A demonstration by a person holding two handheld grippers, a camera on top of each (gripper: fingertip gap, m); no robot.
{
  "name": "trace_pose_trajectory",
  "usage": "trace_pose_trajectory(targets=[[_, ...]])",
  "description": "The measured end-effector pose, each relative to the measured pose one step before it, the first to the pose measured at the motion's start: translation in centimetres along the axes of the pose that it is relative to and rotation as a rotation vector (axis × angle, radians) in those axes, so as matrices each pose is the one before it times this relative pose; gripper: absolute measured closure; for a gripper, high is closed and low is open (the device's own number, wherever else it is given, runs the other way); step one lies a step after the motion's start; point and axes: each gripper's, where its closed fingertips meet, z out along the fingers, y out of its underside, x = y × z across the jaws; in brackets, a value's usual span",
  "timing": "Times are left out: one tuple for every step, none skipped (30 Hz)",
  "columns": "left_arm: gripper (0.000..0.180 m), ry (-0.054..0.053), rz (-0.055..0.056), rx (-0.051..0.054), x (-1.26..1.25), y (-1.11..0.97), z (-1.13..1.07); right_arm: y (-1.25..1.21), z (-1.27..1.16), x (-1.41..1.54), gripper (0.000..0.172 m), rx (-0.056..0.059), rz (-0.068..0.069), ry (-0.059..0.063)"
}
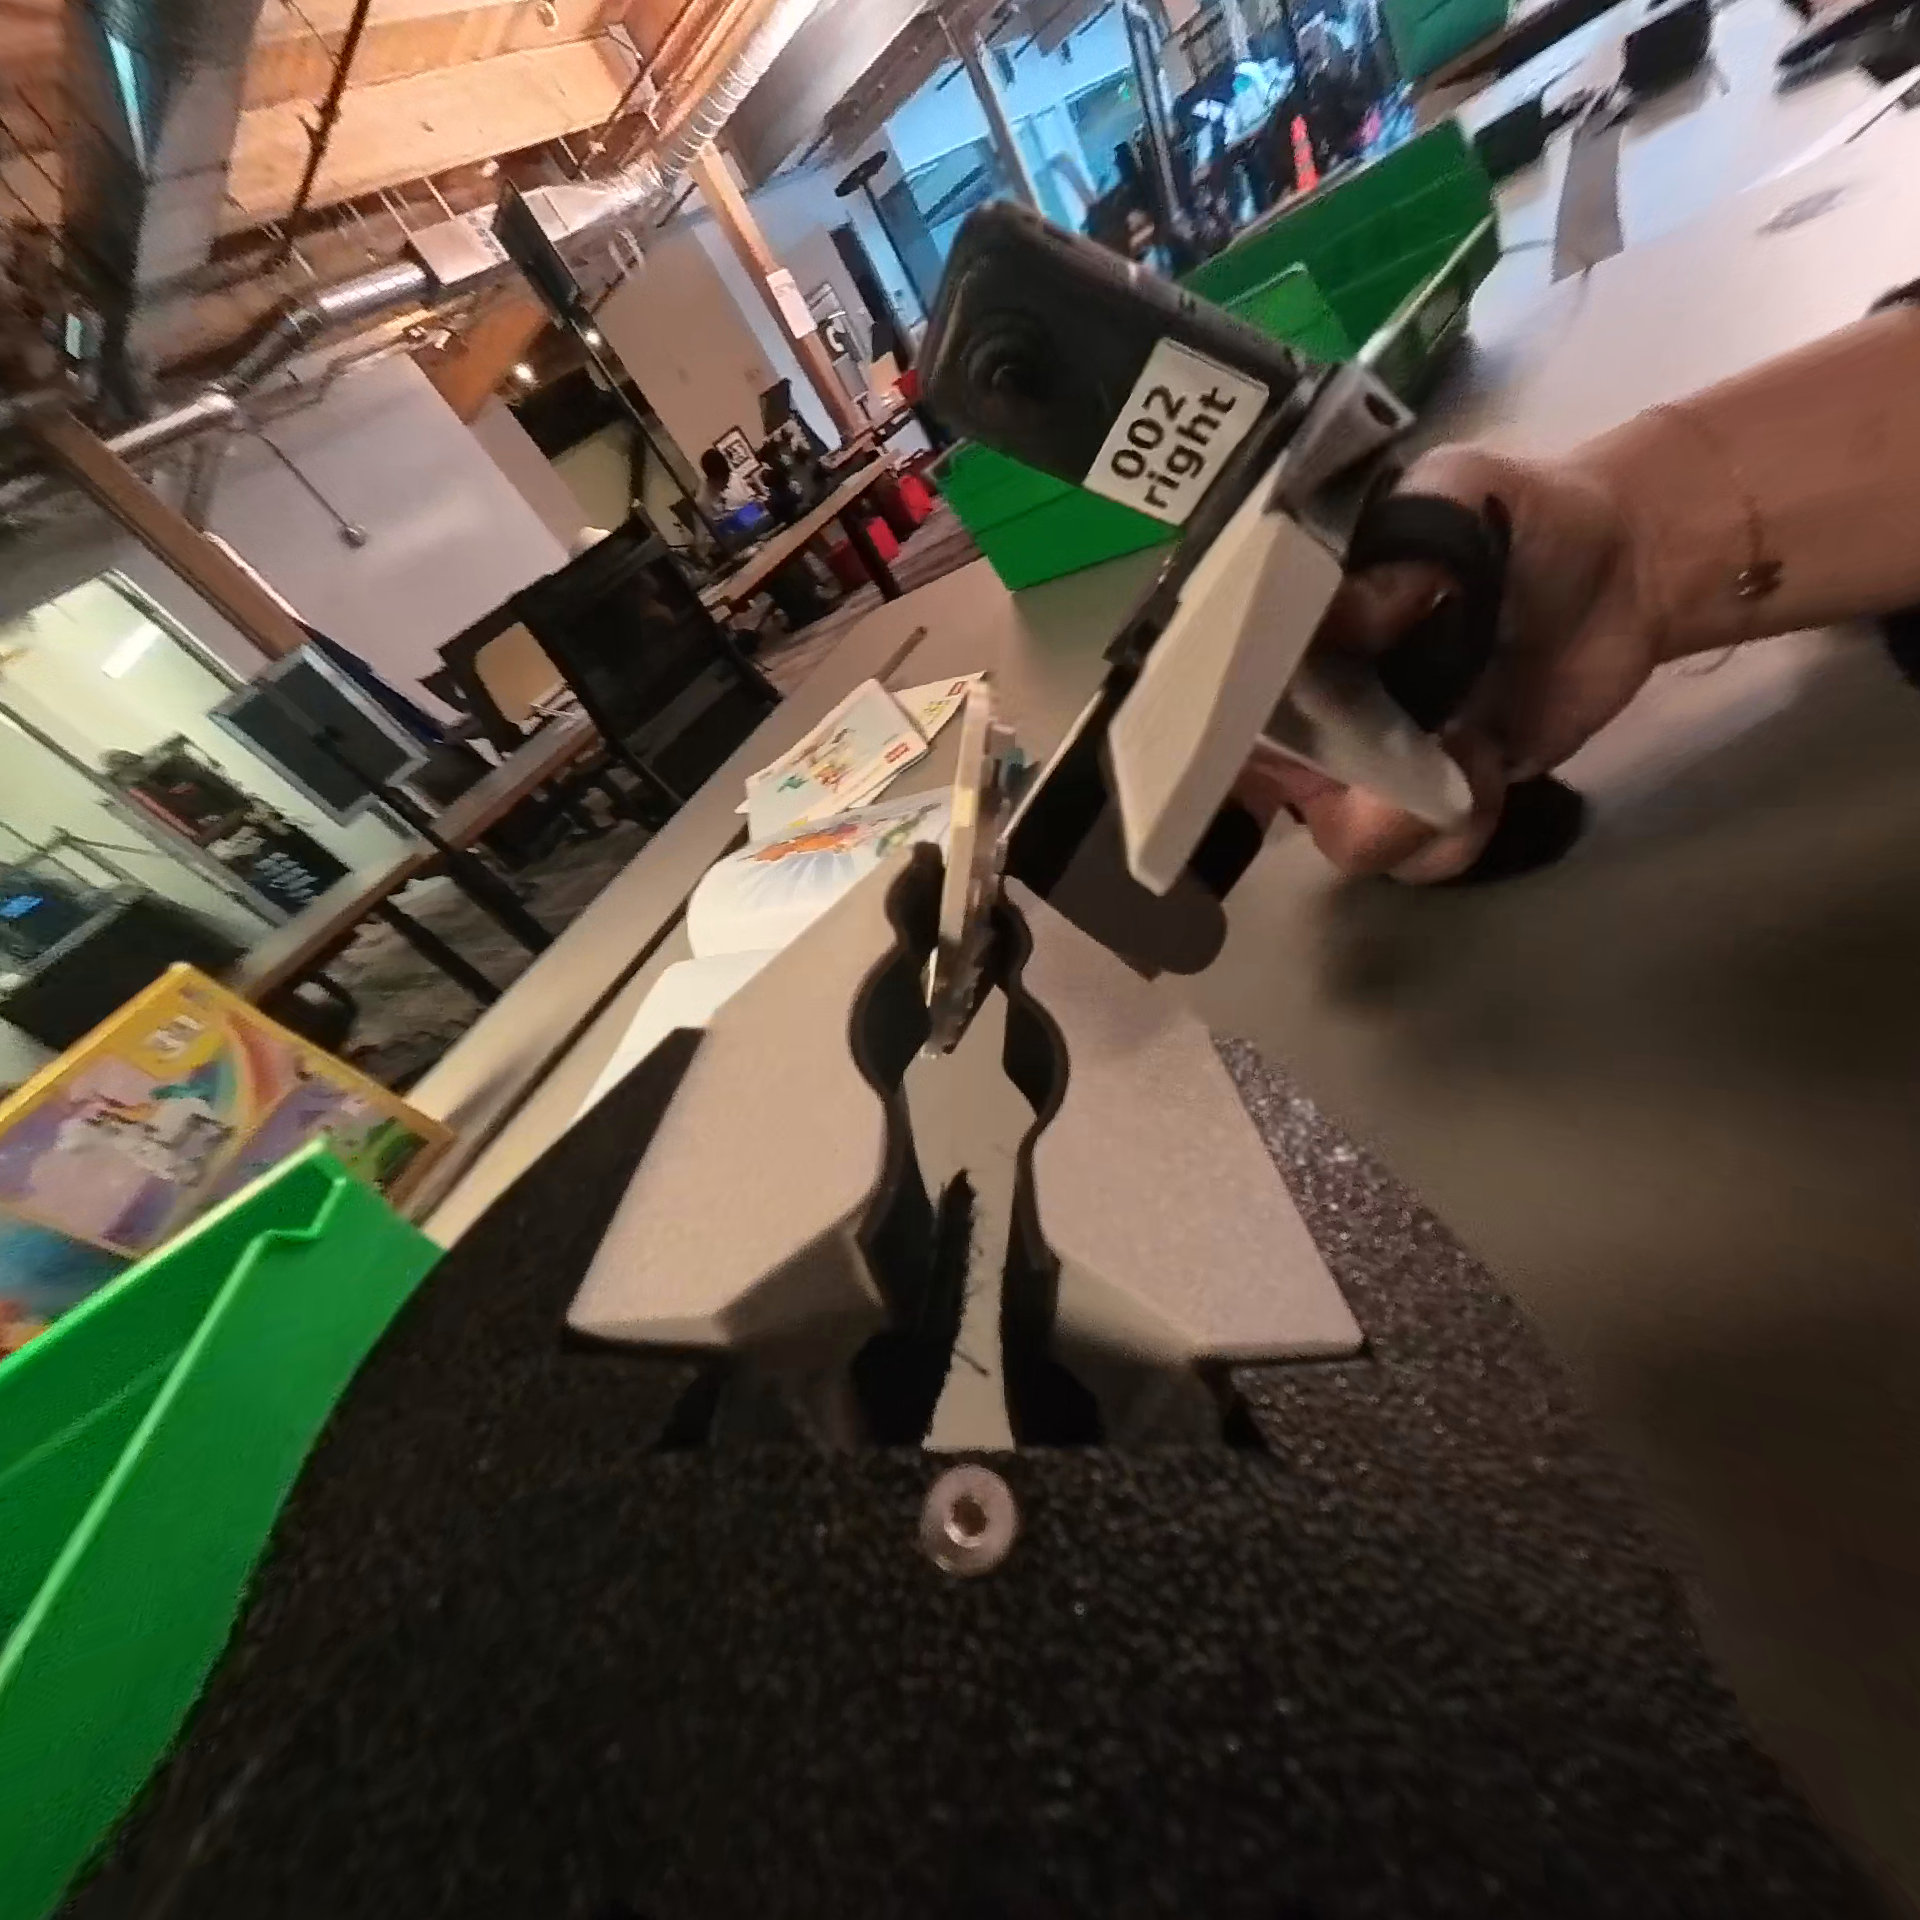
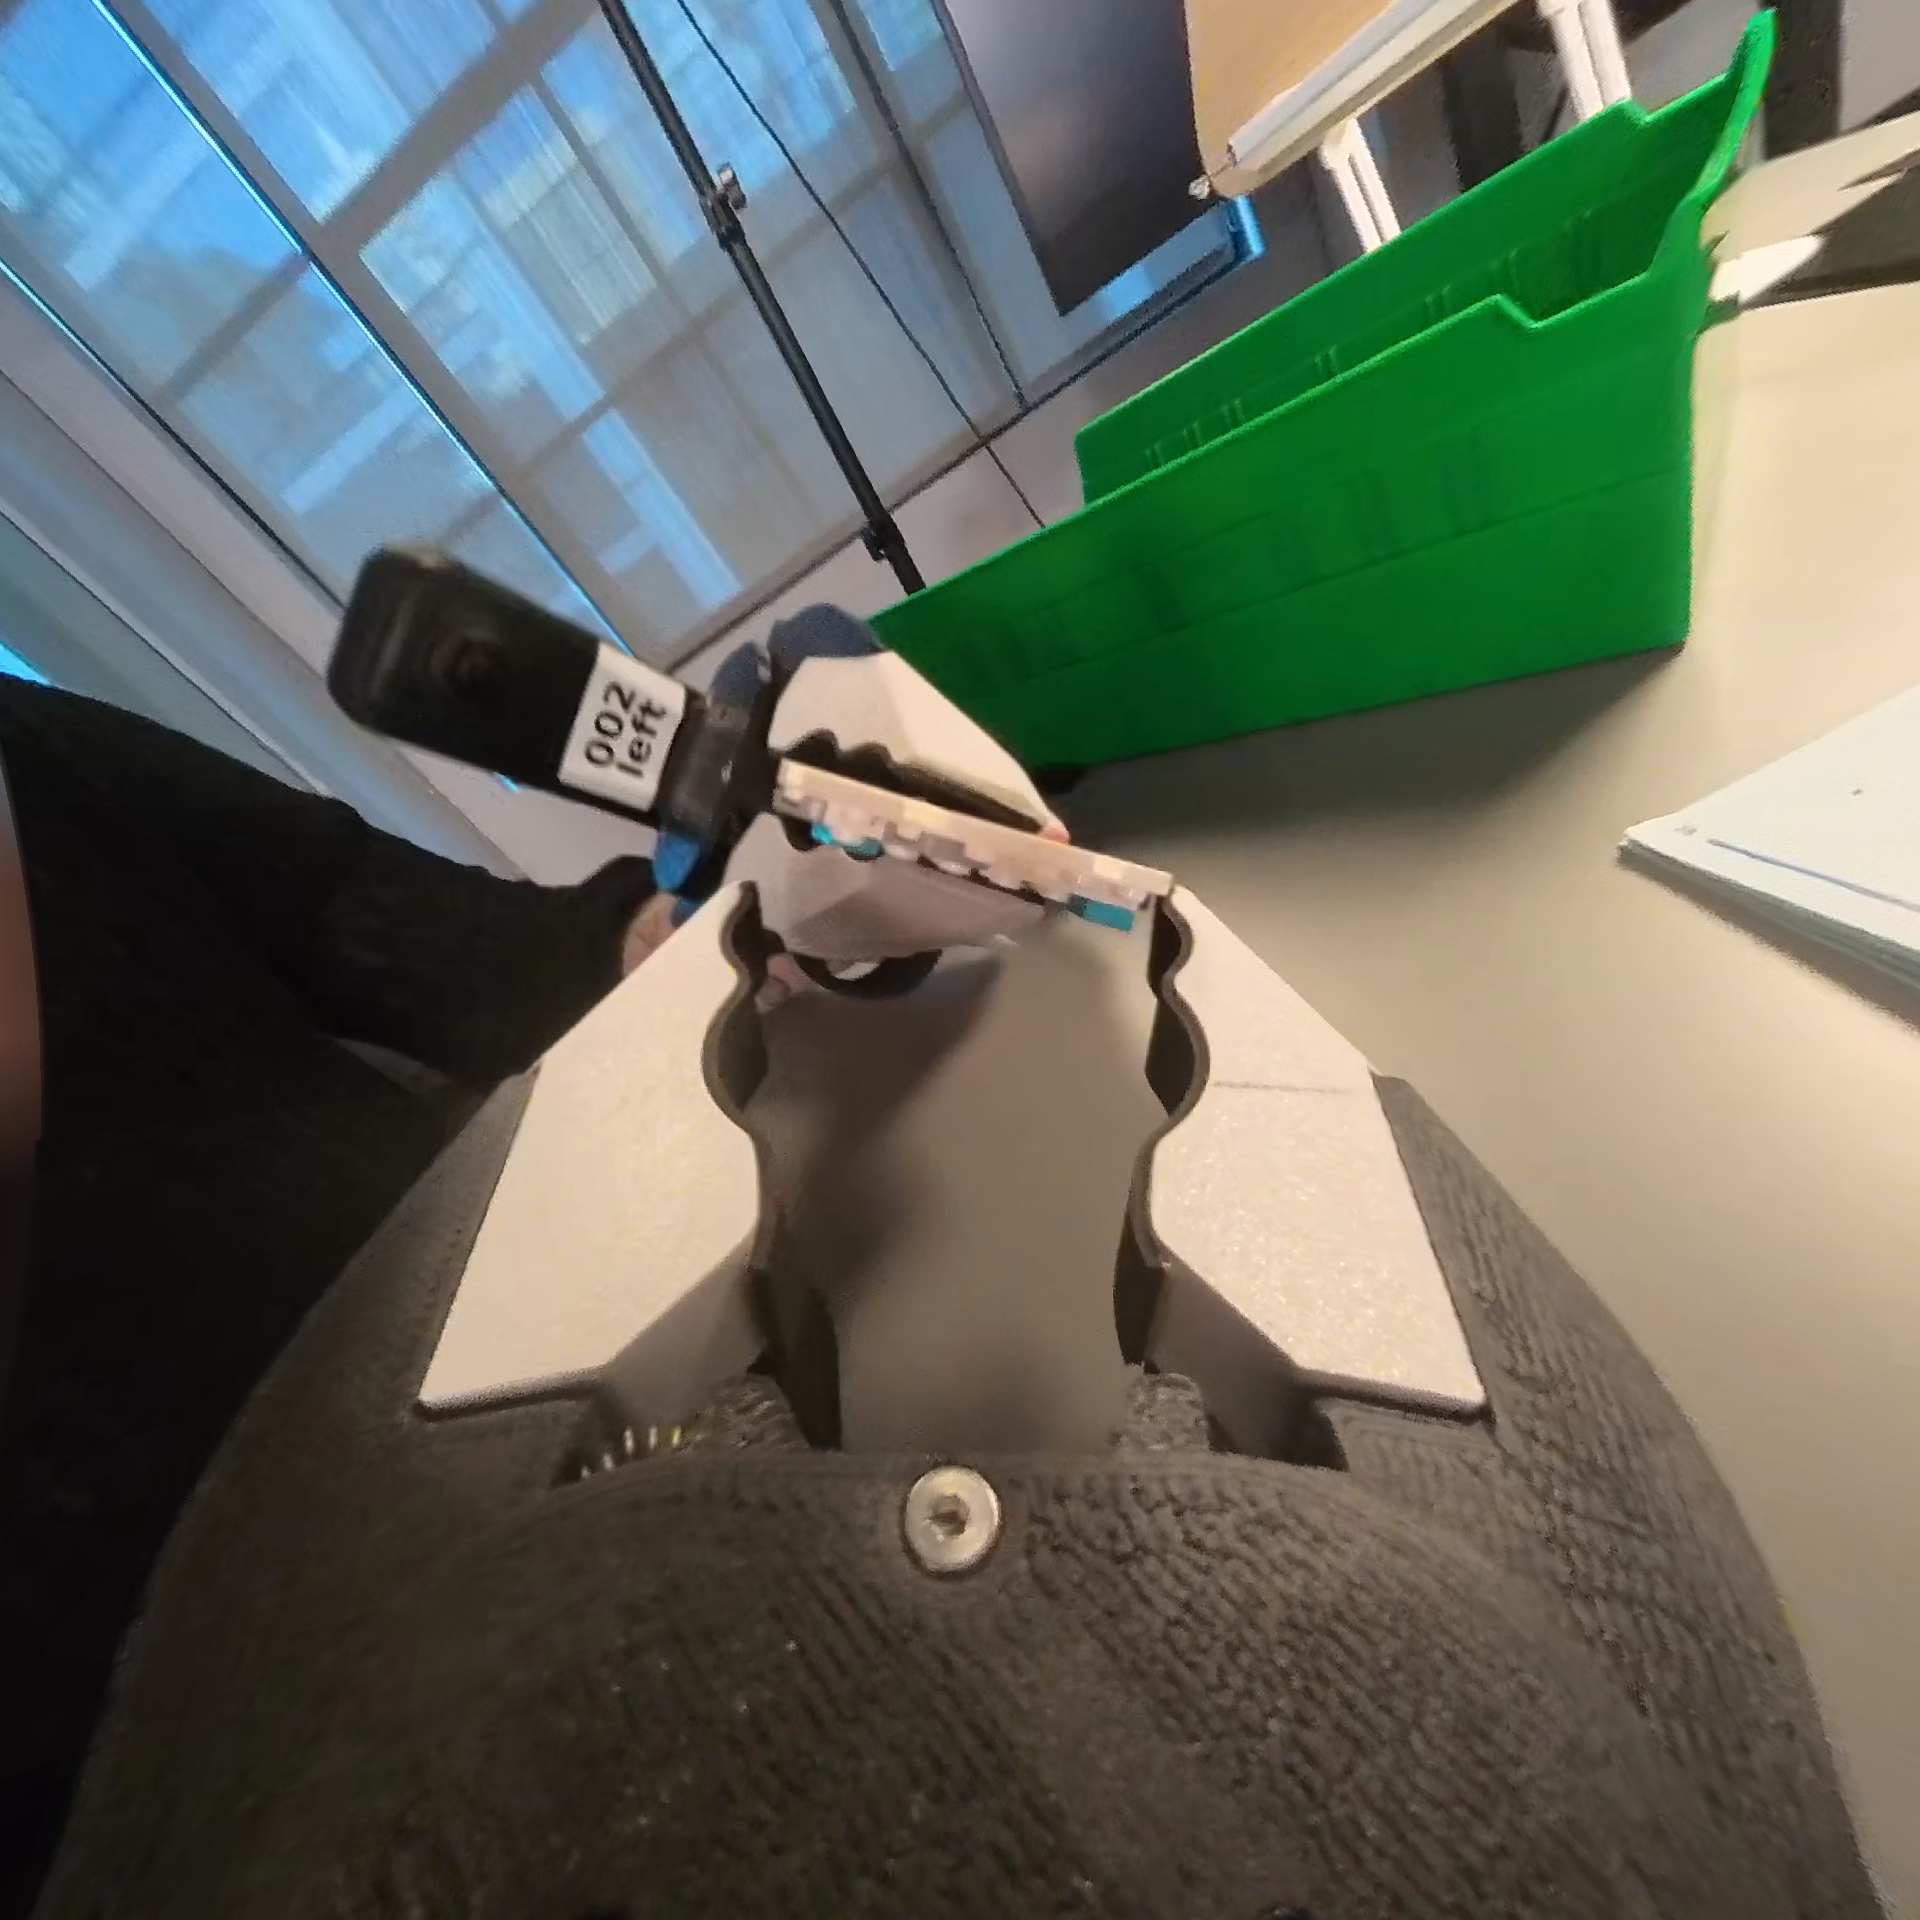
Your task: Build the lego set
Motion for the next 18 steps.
trace_pose_trajectory(targets=[[0.175,-0.0148,0.0365,-0.0079,0.033,0.067,0.040,-0.112,0.004,-0.059,0.096,0.0090,0.0213,-0.0133],[0.175,-0.0133,0.0340,-0.0058,0.034,0.021,0.040,-0.103,-0.003,-0.041,0.095,0.0069,0.0157,-0.0098],[0.175,-0.0112,0.0262,-0.0011,0.012,-0.053,0.020,-0.108,-0.030,0.028,0.096,0.0076,0.0097,-0.0033],[0.175,-0.0052,0.0154,-0.0014,0.042,-0.061,0.022,-0.075,-0.024,0.030,0.098,0.0051,0.0055,-0.0003],[0.175,-0.0025,0.0088,0.0001,0.016,-0.037,0.009,-0.022,-0.020,0.012,0.099,0.0020,0.0028,-0.0006],[0.175,-0.0011,0.0022,0.0005,0.000,-0.005,0.006,-0.032,-0.011,0.002,0.100,0.0021,0.0035,-0.0008],[0.175,-0.0004,0.0013,-0.0011,0.011,0.020,0.003,-0.005,0.008,0.011,0.100,0.0008,0.0051,-0.0009],[0.175,-0.0039,0.0093,0.0001,-0.021,-0.014,-0.005,-0.031,0.000,-0.025,0.100,0.0024,0.0045,-0.0029],[0.175,-0.0031,0.0154,-0.0029,0.035,0.003,0.011,-0.041,-0.004,-0.023,0.100,0.0029,0.0054,-0.0038],[0.175,-0.0036,0.0190,-0.0034,0.052,0.005,0.019,-0.017,-0.013,-0.014,0.100,0.0017,0.0056,-0.0035],[0.175,-0.0046,0.0175,-0.0025,0.035,-0.001,0.015,-0.029,-0.008,-0.043,0.100,0.0025,0.0070,-0.0048],[0.175,-0.0017,0.0131,-0.0027,0.047,-0.001,0.009,-0.029,-0.025,-0.023,0.100,0.0018,0.0081,-0.0048],[0.175,-0.0014,0.0087,-0.0005,0.027,-0.009,0.003,0.002,-0.016,0.002,0.100,0.0001,0.0054,-0.0027],[0.175,-0.0002,0.0016,0.0011,0.010,-0.049,-0.027,0.007,-0.002,-0.002,0.102,-0.0010,0.0011,-0.0003],[0.175,0.0036,-0.0056,-0.0009,0.020,-0.031,-0.034,0.031,-0.005,-0.054,0.102,-0.0017,-0.0056,-0.0014],[0.175,0.0108,-0.0134,-0.0008,0.052,-0.030,-0.034,0.065,-0.007,-0.047,0.102,-0.0035,-0.0138,0.0029],[0.175,0.0170,-0.0218,0.0029,0.108,-0.042,-0.046,0.121,-0.025,-0.036,0.102,-0.0088,-0.0274,0.0076],[0.175,0.0186,-0.0224,0.0010,0.114,0.018,-0.029,0.151,-0.028,-0.002,0.102,-0.0117,-0.0383,0.0149]])
